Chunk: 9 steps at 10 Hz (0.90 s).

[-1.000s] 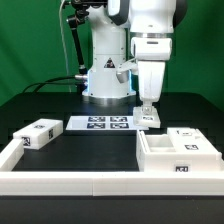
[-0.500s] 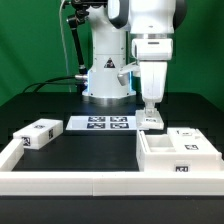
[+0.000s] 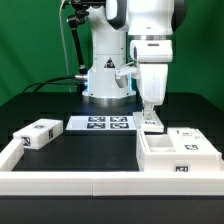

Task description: Assemble cabinet

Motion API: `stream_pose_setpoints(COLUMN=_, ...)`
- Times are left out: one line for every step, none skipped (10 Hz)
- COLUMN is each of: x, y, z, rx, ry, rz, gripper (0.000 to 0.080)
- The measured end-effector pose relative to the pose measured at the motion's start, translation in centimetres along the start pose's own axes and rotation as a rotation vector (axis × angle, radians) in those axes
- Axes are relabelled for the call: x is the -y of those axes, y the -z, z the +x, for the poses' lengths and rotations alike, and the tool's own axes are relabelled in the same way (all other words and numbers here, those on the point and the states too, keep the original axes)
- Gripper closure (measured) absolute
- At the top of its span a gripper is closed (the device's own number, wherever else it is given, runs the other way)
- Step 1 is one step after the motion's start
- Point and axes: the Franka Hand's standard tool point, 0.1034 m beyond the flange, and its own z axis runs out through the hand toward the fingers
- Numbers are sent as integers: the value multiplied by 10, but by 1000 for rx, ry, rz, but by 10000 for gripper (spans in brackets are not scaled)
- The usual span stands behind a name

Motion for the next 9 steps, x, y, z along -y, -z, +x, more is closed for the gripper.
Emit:
stream_pose_setpoints(x=0, y=-1, z=0, rx=0, ry=0, rz=1, gripper=731)
stream_pose_setpoints(x=0, y=-3, z=1, rx=-2, ry=0, rz=6, gripper=731)
stream_pose_setpoints(x=-1, y=-5, z=1, rx=-4, ry=-1, rz=9, gripper=731)
stream_pose_setpoints(x=-1, y=-6, z=2, rx=-3, ry=-1, rz=12, gripper=731)
stream_pose_setpoints(x=-1, y=-6, z=2, rx=-3, ry=-1, rz=12, gripper=731)
stream_pose_setpoints(x=-1, y=-6, z=2, rx=-1, ry=-1, rz=16, gripper=731)
stream_pose_setpoints(x=-2, y=-5, z=2, rx=3, ry=0, rz=24, gripper=731)
stream_pose_setpoints(x=-2, y=-5, z=2, rx=6, ry=0, rz=30, gripper=731)
stream_pose_setpoints(x=-2, y=-4, z=3, rx=8, ry=-4, rz=33, gripper=731)
